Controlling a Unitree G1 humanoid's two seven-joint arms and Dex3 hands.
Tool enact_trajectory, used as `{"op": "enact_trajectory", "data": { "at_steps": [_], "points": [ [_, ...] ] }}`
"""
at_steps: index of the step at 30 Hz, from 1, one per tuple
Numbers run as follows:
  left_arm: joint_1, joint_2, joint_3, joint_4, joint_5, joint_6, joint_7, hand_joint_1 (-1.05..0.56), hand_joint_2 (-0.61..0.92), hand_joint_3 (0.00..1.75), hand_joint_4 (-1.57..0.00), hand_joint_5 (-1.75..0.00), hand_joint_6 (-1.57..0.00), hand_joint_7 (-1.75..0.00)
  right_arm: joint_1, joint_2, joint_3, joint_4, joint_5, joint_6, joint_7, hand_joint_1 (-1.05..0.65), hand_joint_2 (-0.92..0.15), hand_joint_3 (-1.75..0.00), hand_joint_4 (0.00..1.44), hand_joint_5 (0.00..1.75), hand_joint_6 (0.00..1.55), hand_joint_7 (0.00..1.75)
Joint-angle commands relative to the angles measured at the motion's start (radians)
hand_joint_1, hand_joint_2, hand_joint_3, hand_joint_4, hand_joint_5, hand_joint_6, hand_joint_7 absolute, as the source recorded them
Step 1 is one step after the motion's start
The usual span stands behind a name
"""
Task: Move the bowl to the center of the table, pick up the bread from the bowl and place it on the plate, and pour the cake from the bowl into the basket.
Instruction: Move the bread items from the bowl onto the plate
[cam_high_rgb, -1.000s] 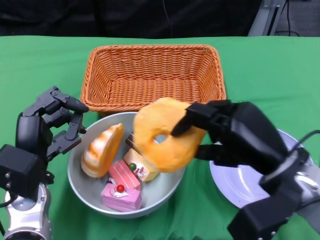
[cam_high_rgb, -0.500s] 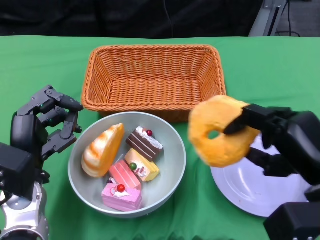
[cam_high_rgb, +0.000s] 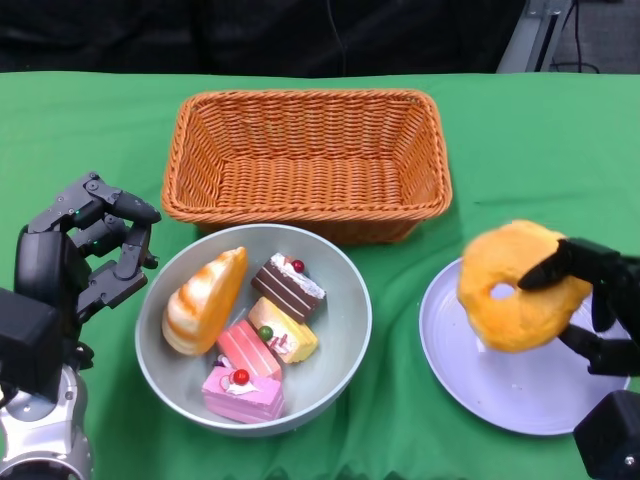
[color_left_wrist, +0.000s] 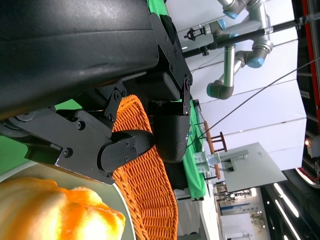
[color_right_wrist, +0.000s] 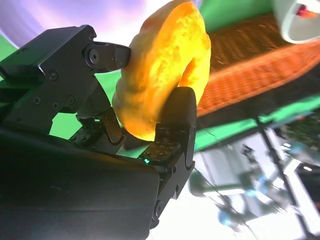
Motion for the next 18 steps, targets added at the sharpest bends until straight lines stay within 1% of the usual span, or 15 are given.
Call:
{"op": "enact_trajectory", "data": {
  "at_steps": [1, 2, 4, 6, 7, 9, 10, 12, 13, 14, 16, 18],
  "points": [
    [-0.012, 0.020, 0.007, 0.005, -0.009, 0.004, -0.007, -0.13, 0.77, 0.74, -0.82, -1.67, -0.79, -1.25, -0.003, -0.015, 0.004, 0.057, 0.010, 0.018, -0.002, 0.11, -0.73, -0.59, 0.79, 1.64, 0.90, 0.93],
    [-0.011, 0.020, 0.007, 0.005, -0.009, 0.002, -0.009, -0.13, 0.77, 0.74, -0.82, -1.68, -0.78, -1.25, -0.007, -0.016, 0.009, 0.073, 0.008, 0.017, -0.003, 0.12, -0.74, -0.54, 0.78, 1.65, 0.89, 0.93],
    [-0.011, 0.019, 0.008, 0.005, -0.010, 0.000, -0.012, -0.13, 0.76, 0.74, -0.81, -1.68, -0.78, -1.26, -0.017, -0.019, 0.019, 0.104, 0.000, 0.014, -0.008, 0.11, -0.82, -0.36, 0.75, 1.69, 0.87, 0.97],
    [-0.010, 0.020, 0.009, 0.006, -0.010, -0.001, -0.014, -0.14, 0.76, 0.75, -0.81, -1.69, -0.77, -1.26, -0.030, -0.020, 0.031, 0.139, -0.007, 0.014, -0.011, 0.13, -0.84, -0.30, 0.73, 1.70, 0.86, 0.98],
    [-0.009, 0.020, 0.009, 0.005, -0.007, -0.003, -0.011, -0.14, 0.76, 0.75, -0.81, -1.69, -0.77, -1.26, -0.036, -0.019, 0.037, 0.153, -0.005, 0.018, -0.005, 0.13, -0.84, -0.28, 0.73, 1.70, 0.86, 0.96],
    [-0.009, 0.021, 0.008, 0.004, -0.002, -0.004, -0.005, -0.15, 0.76, 0.75, -0.81, -1.68, -0.77, -1.26, -0.039, -0.017, 0.046, 0.153, 0.007, 0.045, 0.028, 0.12, -0.88, -0.21, 0.72, 1.67, 0.88, 0.87],
    [-0.008, 0.021, 0.008, 0.003, -0.001, -0.005, -0.004, -0.14, 0.76, 0.75, -0.81, -1.69, -0.77, -1.27, -0.038, -0.017, 0.049, 0.143, 0.012, 0.062, 0.046, 0.09, -0.90, -0.15, 0.73, 1.58, 0.90, 0.73],
    [-0.009, 0.020, 0.009, 0.002, -0.005, -0.003, -0.009, -0.14, 0.76, 0.75, -0.81, -1.69, -0.77, -1.27, -0.036, -0.017, 0.053, 0.128, 0.012, 0.086, 0.067, 0.07, -0.92, -0.08, 0.77, 1.41, 0.95, 0.52],
    [-0.009, 0.019, 0.010, 0.002, -0.006, -0.002, -0.008, -0.14, 0.76, 0.76, -0.81, -1.69, -0.77, -1.27, -0.034, -0.018, 0.055, 0.117, 0.009, 0.107, 0.081, 0.05, -0.92, -0.05, 0.81, 1.19, 0.99, 0.36],
    [-0.009, 0.019, 0.010, 0.002, -0.005, -0.001, -0.005, -0.14, 0.75, 0.76, -0.81, -1.69, -0.77, -1.27, -0.031, -0.019, 0.058, 0.105, 0.006, 0.126, 0.094, 0.03, -0.92, -0.05, 0.85, 0.99, 1.01, 0.24],
    [-0.009, 0.019, 0.010, 0.002, -0.004, 0.002, -0.004, -0.14, 0.75, 0.76, -0.81, -1.69, -0.77, -1.27, -0.024, -0.027, 0.065, 0.071, -0.006, 0.167, 0.124, 0.00, -0.92, -0.04, 0.92, 0.69, 1.01, 0.08],
    [-0.009, 0.020, 0.011, 0.003, -0.007, 0.002, -0.010, -0.14, 0.75, 0.76, -0.81, -1.68, -0.77, -1.27, -0.015, -0.041, 0.074, 0.032, -0.016, 0.202, 0.163, -0.03, -0.92, -0.03, 0.94, 0.50, 0.97, 0.03]
  ]
}}
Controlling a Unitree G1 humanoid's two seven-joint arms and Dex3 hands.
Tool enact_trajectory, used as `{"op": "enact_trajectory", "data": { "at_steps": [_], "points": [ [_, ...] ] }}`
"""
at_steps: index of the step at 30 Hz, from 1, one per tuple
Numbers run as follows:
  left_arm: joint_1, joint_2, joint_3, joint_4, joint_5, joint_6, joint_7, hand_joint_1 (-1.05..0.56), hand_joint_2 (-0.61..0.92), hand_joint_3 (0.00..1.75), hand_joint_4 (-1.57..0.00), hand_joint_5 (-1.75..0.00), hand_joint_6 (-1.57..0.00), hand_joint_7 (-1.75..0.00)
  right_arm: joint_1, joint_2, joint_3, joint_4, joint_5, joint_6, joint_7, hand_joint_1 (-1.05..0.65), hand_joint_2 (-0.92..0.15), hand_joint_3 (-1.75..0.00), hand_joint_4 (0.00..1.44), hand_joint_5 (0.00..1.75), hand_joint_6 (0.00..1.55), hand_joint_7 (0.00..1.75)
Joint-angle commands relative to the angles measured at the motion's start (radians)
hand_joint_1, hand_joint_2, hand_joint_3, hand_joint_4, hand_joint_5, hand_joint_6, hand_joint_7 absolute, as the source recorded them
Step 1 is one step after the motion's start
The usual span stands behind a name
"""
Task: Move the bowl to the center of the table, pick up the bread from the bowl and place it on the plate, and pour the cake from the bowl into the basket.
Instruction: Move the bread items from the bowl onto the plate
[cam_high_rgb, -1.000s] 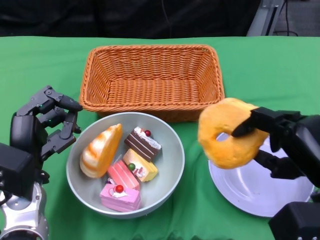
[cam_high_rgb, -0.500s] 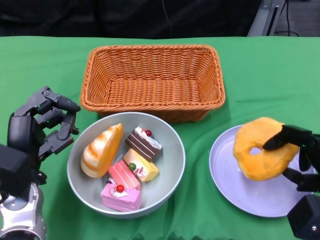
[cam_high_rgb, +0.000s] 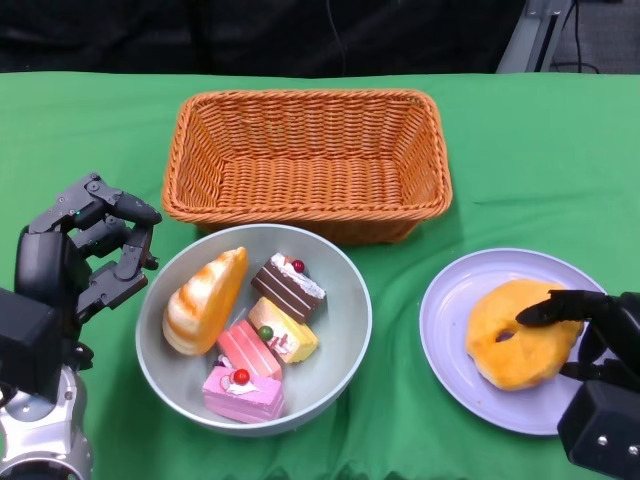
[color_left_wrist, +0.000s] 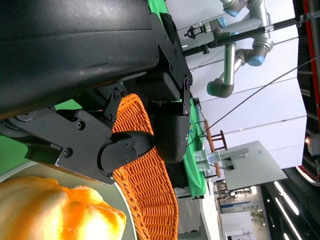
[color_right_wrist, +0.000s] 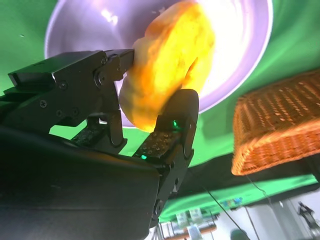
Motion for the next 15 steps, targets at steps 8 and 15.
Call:
{"op": "enact_trajectory", "data": {
  "at_steps": [8, 15],
  "points": [
    [-0.008, 0.023, 0.006, 0.006, -0.005, -0.002, -0.006, -0.14, 0.75, 0.75, -0.80, -1.69, -0.77, -1.27, 0.061, -0.100, 0.025, -0.277, -0.079, 0.215, 0.215, -0.27, -0.88, 0.00, 0.55, 0.01, 0.55, 0.00],
    [-0.008, 0.022, 0.006, 0.006, -0.004, -0.002, -0.006, -0.15, 0.74, 0.77, -0.81, -1.70, -0.77, -1.28, 0.096, -0.133, 0.004, -0.518, -0.086, 0.372, 0.421, -0.50, -0.85, 0.00, 0.20, 0.00, 0.34, 0.00]
  ]
}}
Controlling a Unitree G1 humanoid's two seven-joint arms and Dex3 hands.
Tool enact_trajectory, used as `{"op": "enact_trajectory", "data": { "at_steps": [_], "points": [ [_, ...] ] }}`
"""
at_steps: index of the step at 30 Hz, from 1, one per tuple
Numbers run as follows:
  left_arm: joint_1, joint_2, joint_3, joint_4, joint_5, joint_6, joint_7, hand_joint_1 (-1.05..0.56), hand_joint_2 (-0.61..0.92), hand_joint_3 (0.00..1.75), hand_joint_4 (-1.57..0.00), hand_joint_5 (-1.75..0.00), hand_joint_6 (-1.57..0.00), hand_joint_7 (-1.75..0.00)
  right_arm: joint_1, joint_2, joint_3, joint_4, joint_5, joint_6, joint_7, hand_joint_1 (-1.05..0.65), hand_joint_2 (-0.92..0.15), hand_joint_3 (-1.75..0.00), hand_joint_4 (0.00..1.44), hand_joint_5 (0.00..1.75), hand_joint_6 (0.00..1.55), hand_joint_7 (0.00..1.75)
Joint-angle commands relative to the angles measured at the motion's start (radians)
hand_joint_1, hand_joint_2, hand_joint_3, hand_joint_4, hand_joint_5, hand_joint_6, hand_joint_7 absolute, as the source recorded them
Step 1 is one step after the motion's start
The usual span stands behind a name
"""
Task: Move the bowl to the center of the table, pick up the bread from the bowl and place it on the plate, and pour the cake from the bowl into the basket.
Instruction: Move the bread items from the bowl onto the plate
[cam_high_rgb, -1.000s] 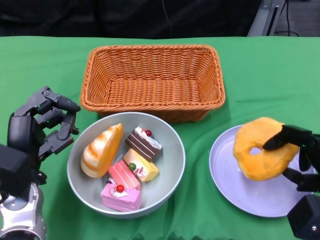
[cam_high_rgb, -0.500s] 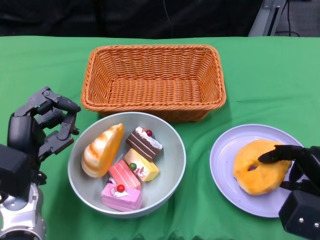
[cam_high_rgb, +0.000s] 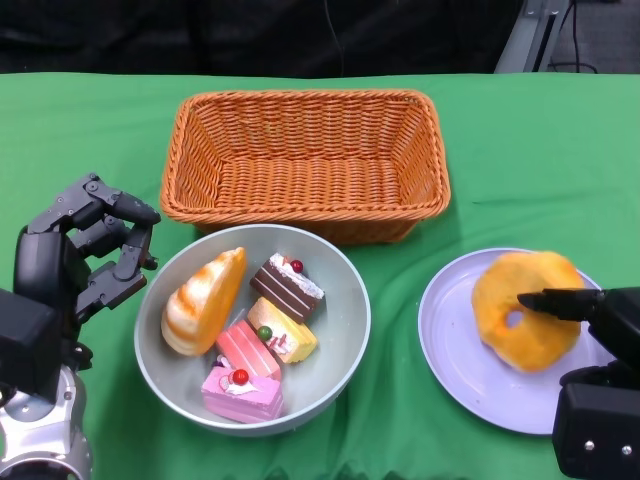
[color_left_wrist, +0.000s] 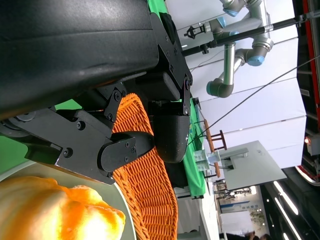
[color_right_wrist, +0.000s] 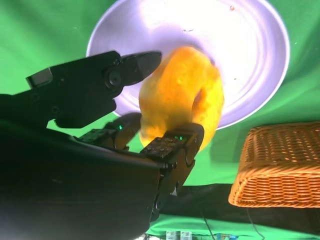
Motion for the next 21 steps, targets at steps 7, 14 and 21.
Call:
{"op": "enact_trajectory", "data": {
  "at_steps": [7, 14, 21],
  "points": [
    [-0.011, 0.022, 0.002, 0.010, 0.001, 0.002, 0.001, -0.13, 0.74, 0.79, -0.80, -1.69, -0.77, -1.29, -0.005, -0.065, -0.048, -0.215, 0.064, 0.150, 0.256, -0.65, -0.85, 0.00, 0.03, 0.00, 0.23, 0.00],
    [-0.010, 0.020, 0.002, 0.008, 0.002, 0.002, 0.005, -0.14, 0.74, 0.79, -0.81, -1.69, -0.77, -1.27, -0.016, -0.067, -0.058, -0.249, 0.083, 0.200, 0.301, -0.66, -0.88, -0.01, 0.13, 0.05, 0.29, 0.02],
    [-0.010, 0.019, 0.003, 0.005, -0.004, 0.002, 0.000, -0.15, 0.74, 0.79, -0.81, -1.71, -0.78, -1.27, -0.021, -0.065, -0.054, -0.221, 0.139, 0.193, 0.312, -0.60, -0.89, 0.00, 0.21, 0.06, 0.32, 0.01]
  ]
}}
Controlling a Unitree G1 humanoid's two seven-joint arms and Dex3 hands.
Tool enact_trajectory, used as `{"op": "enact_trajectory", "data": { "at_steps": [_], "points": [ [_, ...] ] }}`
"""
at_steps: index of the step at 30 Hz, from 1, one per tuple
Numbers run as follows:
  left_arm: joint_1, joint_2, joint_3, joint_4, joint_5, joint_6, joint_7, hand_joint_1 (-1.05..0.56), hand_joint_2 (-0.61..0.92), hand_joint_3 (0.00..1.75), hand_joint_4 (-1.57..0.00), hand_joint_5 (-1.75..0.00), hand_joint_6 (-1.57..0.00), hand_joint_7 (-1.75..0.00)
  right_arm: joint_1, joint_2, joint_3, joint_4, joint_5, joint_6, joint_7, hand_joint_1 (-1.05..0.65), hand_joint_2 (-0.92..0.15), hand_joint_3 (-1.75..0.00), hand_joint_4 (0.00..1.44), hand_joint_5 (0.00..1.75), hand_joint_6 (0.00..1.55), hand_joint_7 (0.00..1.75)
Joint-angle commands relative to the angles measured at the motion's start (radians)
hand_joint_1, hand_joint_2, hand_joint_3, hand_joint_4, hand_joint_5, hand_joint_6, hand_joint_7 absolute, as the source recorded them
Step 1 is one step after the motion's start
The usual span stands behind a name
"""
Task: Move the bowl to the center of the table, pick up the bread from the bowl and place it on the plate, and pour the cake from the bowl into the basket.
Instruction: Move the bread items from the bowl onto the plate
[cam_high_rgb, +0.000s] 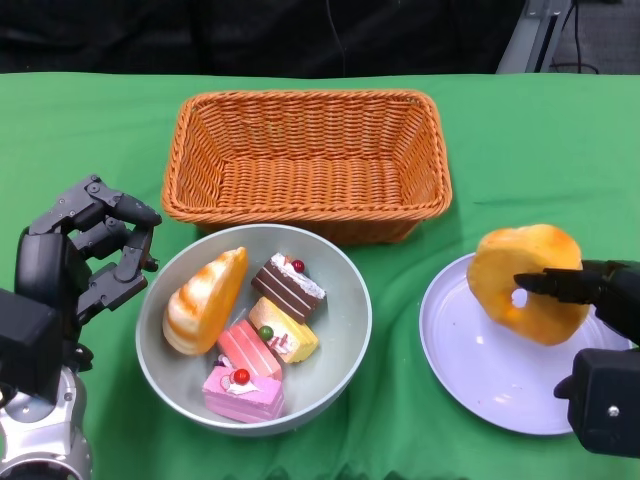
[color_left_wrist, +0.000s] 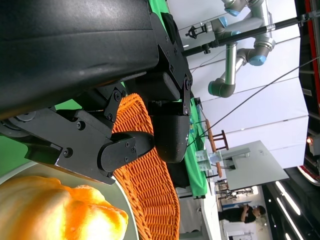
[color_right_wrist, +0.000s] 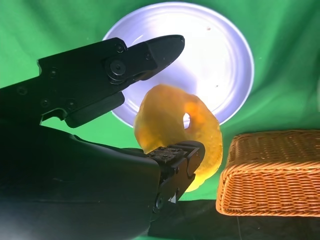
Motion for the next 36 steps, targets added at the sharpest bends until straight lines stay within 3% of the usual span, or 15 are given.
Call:
{"op": "enact_trajectory", "data": {
  "at_steps": [1, 5, 13, 20, 25, 36],
  "points": [
    [-0.010, 0.018, 0.004, -0.001, -0.006, 0.002, 0.000, -0.15, 0.74, 0.79, -0.81, -1.70, -0.78, -1.28, -0.015, -0.019, -0.007, 0.019, 0.036, 0.003, 0.023, -0.60, -0.88, 0.00, 0.21, 0.06, 0.32, 0.01],
    [-0.009, 0.019, 0.003, 0.000, -0.002, -0.002, 0.002, -0.14, 0.74, 0.79, -0.81, -1.69, -0.77, -1.27, -0.019, -0.020, -0.003, 0.046, 0.094, -0.020, 0.051, -0.59, -0.87, 0.00, 0.18, 0.03, 0.32, 0.00],
    [-0.014, 0.014, 0.007, 0.007, -0.013, 0.000, -0.006, -0.13, 0.74, 0.79, -0.81, -1.69, -0.78, -1.27, -0.016, -0.017, 0.022, 0.100, 0.120, -0.091, 0.026, -0.60, -0.87, 0.00, 0.27, 0.06, 0.28, 0.00],
    [-0.011, 0.017, 0.008, 0.006, -0.014, 0.001, -0.012, -0.14, 0.74, 0.77, -0.81, -1.68, -0.78, -1.27, -0.005, -0.016, 0.030, 0.126, 0.093, -0.149, -0.028, -0.56, -0.86, 0.00, 0.67, 0.14, 0.23, 0.00],
    [-0.010, 0.020, 0.006, 0.006, -0.009, 0.000, -0.006, -0.14, 0.75, 0.77, -0.81, -1.68, -0.78, -1.27, -0.009, -0.015, 0.037, 0.130, 0.064, -0.143, -0.041, -0.57, -0.87, -0.01, 0.66, 0.08, 0.20, 0.00],
    [-0.011, 0.021, 0.006, 0.012, -0.005, -0.005, -0.001, -0.13, 0.75, 0.76, -0.80, -1.69, -0.77, -1.27, -0.010, -0.017, 0.041, 0.132, 0.034, -0.145, -0.056, -0.54, -0.86, 0.00, 0.87, 0.11, 0.23, 0.01]
  ]
}}
